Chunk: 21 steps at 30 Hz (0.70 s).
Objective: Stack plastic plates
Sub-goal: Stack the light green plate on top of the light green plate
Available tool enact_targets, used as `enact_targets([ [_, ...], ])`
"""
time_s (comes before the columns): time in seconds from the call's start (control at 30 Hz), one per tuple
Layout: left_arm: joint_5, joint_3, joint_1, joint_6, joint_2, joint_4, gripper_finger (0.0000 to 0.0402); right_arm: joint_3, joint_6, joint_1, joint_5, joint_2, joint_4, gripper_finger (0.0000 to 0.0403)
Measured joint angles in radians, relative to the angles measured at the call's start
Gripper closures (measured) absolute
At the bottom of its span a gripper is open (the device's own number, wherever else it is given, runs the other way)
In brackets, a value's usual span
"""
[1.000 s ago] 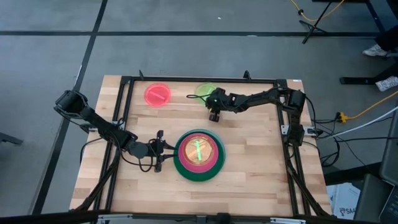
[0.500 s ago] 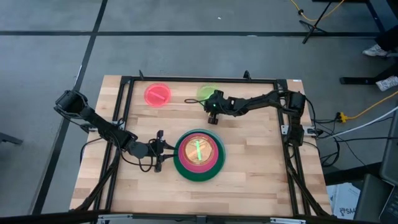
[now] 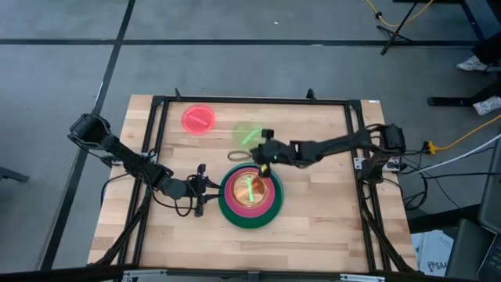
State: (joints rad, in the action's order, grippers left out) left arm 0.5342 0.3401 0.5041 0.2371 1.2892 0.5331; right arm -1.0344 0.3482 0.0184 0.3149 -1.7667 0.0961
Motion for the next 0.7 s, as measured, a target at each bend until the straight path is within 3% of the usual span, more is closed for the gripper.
enact_targets([
  [0.53,0.000,0.000,0.000,0.000,0.000,0.000,0.0286,0.000,-0.011,-0.333,0.009,0.014,-0.003,0.0398],
  [0.7,0.000,0.000,0.000,0.000,0.000,-0.002,0.0286,0.000,-0.100,-0.389,0.007,0.014,-0.046,0.0398],
])
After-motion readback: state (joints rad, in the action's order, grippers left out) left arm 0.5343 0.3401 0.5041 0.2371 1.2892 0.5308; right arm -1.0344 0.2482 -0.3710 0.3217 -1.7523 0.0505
